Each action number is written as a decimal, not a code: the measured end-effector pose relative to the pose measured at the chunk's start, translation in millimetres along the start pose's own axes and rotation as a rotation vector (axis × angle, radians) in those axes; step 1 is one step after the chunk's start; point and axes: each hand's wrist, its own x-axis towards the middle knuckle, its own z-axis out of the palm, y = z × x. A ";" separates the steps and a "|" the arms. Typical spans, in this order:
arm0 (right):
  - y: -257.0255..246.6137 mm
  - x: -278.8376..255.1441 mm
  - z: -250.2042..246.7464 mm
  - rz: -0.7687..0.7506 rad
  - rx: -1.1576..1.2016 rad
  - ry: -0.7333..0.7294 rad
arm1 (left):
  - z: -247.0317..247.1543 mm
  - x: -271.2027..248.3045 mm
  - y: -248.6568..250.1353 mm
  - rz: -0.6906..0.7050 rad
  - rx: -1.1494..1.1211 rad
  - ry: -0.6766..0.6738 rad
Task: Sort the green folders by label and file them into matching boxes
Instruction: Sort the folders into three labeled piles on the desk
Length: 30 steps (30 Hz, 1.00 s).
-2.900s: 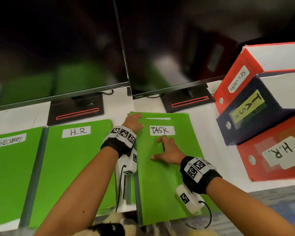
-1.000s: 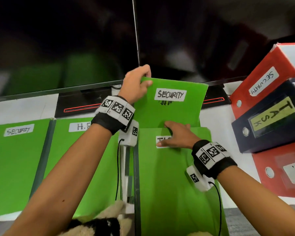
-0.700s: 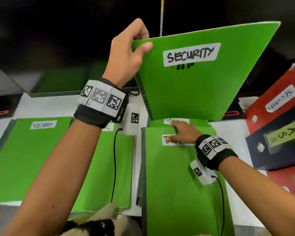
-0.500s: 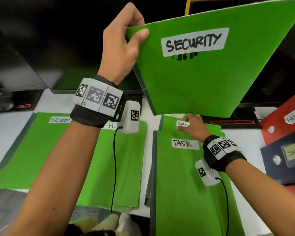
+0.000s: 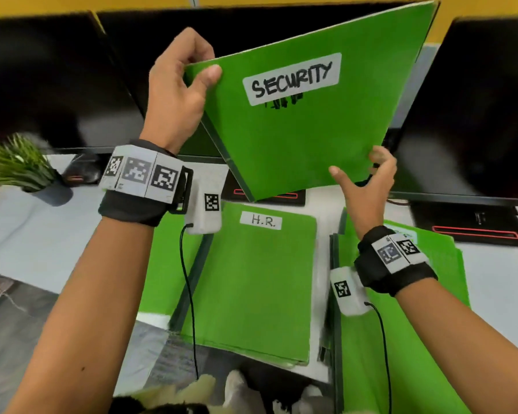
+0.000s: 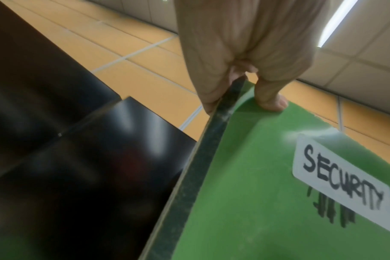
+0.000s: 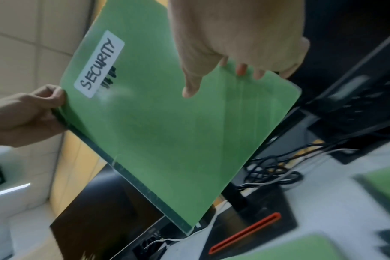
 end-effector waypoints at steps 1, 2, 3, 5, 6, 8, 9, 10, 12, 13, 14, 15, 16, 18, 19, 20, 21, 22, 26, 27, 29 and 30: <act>-7.4 -3.7 9.5 -0.012 0.018 0.034 | -13.4 0.3 -5.1 -0.006 0.010 0.001; -17.0 -8.1 20.6 -0.003 0.042 0.055 | -28.4 0.9 -11.3 -0.007 0.019 0.003; -21.8 -10.1 29.0 0.021 0.064 0.058 | -38.7 0.9 -16.0 -0.002 0.028 0.005; -31.9 -15.0 47.1 0.045 0.133 -0.007 | -58.6 0.3 -26.8 0.011 0.052 0.011; -35.9 -18.4 56.8 0.053 0.168 -0.064 | -67.6 -0.1 -33.7 0.016 0.057 0.022; -43.8 -28.5 76.7 0.044 0.185 -0.156 | -84.8 -1.9 -50.3 0.011 0.033 0.076; -46.2 -34.6 87.1 0.036 0.189 -0.181 | -92.7 -3.2 -60.4 -0.007 -0.012 0.119; -48.9 -41.4 97.1 0.047 0.194 -0.196 | -99.9 -5.4 -71.9 -0.040 -0.072 0.160; -51.5 -55.7 117.0 0.085 0.199 -0.224 | -110.6 -13.2 -97.4 -0.162 -0.181 0.191; -51.7 -63.5 128.3 0.105 0.201 -0.242 | -114.0 -18.4 -110.7 -0.256 -0.211 0.166; -55.2 -72.2 139.5 0.132 0.213 -0.270 | -116.4 -25.4 -125.1 -0.372 -0.210 0.112; -56.6 -81.0 150.0 0.184 0.227 -0.305 | -117.1 -33.2 -139.8 -0.498 -0.162 0.050; -59.7 -90.6 160.2 0.262 0.250 -0.355 | -118.1 -42.9 -154.5 -0.623 -0.056 -0.006; -61.6 -109.7 179.7 0.428 0.292 -0.464 | -122.2 -65.9 -184.6 -0.778 0.142 -0.058; -59.4 -118.8 189.0 0.488 0.273 -0.508 | -124.8 -77.8 -197.6 -0.816 0.184 -0.059; -56.0 -126.8 197.1 0.527 0.226 -0.544 | -128.0 -89.1 -208.4 -0.860 0.211 -0.058; -52.0 -135.5 205.0 0.556 0.186 -0.580 | -131.0 -99.9 -218.0 -0.907 0.244 -0.059; -48.5 -144.1 212.1 0.578 0.155 -0.616 | -133.8 -109.6 -227.2 -0.957 0.283 -0.066; -36.8 -172.6 240.7 0.660 0.034 -0.746 | -138.6 -138.4 -258.1 -1.097 0.421 -0.159; -34.3 -176.5 247.5 0.676 -0.024 -0.784 | -138.7 -144.0 -265.8 -1.120 0.442 -0.203; -30.7 -181.3 258.0 0.727 -0.134 -0.865 | -139.3 -153.8 -280.2 -1.162 0.473 -0.286; -30.5 -182.8 260.8 0.749 -0.178 -0.899 | -139.6 -159.1 -286.5 -1.175 0.495 -0.328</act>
